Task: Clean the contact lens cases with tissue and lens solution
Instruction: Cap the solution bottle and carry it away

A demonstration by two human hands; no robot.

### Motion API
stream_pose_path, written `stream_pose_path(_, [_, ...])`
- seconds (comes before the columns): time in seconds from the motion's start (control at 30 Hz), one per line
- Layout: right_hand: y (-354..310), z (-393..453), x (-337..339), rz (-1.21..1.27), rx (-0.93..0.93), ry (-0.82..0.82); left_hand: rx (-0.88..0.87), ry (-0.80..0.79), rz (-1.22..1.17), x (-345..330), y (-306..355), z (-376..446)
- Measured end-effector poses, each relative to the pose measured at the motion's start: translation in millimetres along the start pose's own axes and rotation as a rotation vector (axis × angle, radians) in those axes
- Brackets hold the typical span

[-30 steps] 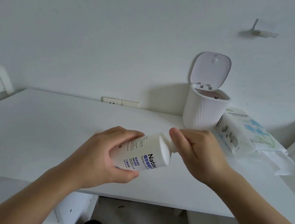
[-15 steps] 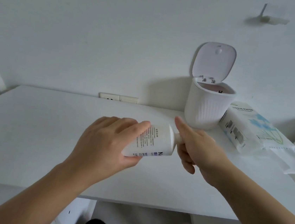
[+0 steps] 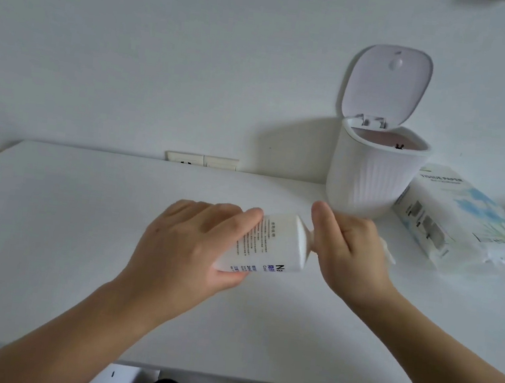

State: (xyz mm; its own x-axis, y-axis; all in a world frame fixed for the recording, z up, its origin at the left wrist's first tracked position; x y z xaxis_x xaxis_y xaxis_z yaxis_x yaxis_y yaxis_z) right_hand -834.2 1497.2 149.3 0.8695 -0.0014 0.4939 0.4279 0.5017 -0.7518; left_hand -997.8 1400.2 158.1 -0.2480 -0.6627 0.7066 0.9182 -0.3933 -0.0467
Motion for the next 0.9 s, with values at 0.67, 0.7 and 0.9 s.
stream_pose_path(0.67, [20,50,12,0.498,-0.376,-0.327,0.869,-0.062,-1.422,-86,4,93])
stream_pose_path(0.7, [13,50,24,0.52,-0.411,-0.314,0.897,-0.086,-1.455,-78,10,101])
stream_pose_path(0.9, [-31,32,122,0.575,-0.585,-0.243,0.883,-0.381,-1.61,-20,67,151])
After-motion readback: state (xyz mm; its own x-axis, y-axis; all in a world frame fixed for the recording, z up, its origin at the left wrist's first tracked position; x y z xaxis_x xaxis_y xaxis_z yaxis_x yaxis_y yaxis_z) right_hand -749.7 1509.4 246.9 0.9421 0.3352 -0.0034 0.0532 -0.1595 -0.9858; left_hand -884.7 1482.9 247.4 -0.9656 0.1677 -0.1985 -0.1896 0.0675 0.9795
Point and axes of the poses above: each hand's wrist, its own z-axis towards the middle knuckle, its own x-axis out of the back of the hand, y = z × x, the point moved 9 cm from there along z, towards the middle knuckle, and after that the axes turned 4 degrees about -x, right-handed, at the moved point
